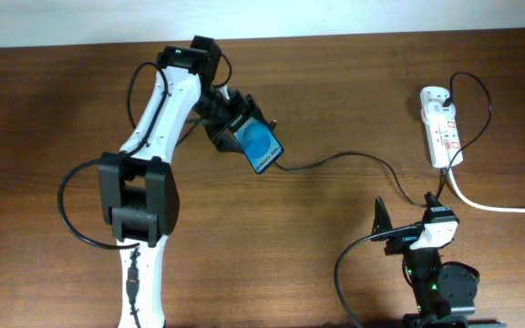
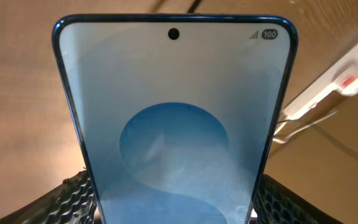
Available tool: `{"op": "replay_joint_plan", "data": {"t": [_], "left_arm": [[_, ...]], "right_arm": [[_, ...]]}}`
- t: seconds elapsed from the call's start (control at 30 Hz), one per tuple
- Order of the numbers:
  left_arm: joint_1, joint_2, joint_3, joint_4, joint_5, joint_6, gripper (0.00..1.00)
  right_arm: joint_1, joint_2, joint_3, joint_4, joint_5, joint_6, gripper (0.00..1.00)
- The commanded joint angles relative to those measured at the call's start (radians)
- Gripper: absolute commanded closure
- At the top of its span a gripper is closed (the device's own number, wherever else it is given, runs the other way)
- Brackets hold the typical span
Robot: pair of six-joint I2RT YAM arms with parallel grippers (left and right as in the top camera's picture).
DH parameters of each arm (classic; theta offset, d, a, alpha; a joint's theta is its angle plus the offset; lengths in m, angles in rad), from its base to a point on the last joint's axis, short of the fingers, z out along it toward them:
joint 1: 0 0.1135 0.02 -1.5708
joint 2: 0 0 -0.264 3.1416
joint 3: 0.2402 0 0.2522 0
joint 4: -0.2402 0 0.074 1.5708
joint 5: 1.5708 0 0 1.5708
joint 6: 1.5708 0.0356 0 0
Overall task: Plug charger to phone and switch on socket
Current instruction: 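Lift the phone with the left gripper and tilt it upright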
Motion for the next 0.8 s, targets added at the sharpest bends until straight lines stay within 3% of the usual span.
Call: {"op": "replay_joint_plan", "data": {"t": [0.0, 0.1, 0.33, 0.57, 0.77], "left_arm": [[0.023, 0.001, 0.030, -0.026, 0.208, -0.143, 1.00], [0.042, 0.001, 0.030, -0.026, 0.411, -0.147, 1.00], [0.049, 0.001, 0.030, -0.052, 0.531, -0.146, 1.00], [0.049, 0.001, 0.030, -0.052, 0.487, -0.146, 1.00], [0.049, 0.001, 0.030, -0.053, 0.291, -0.146, 1.00]], "right_arm": [[0.005, -0.007, -0.005, -0.005, 0.001, 0.004, 0.02], [0.005, -0.007, -0.005, -0.005, 0.001, 0.004, 0.02], [0.005, -0.007, -0.005, -0.005, 0.001, 0.004, 0.02], [0.005, -0.007, -0.005, -0.005, 0.001, 0.004, 0.02], [0.005, -0.007, -0.005, -0.005, 0.001, 0.004, 0.02]]}}
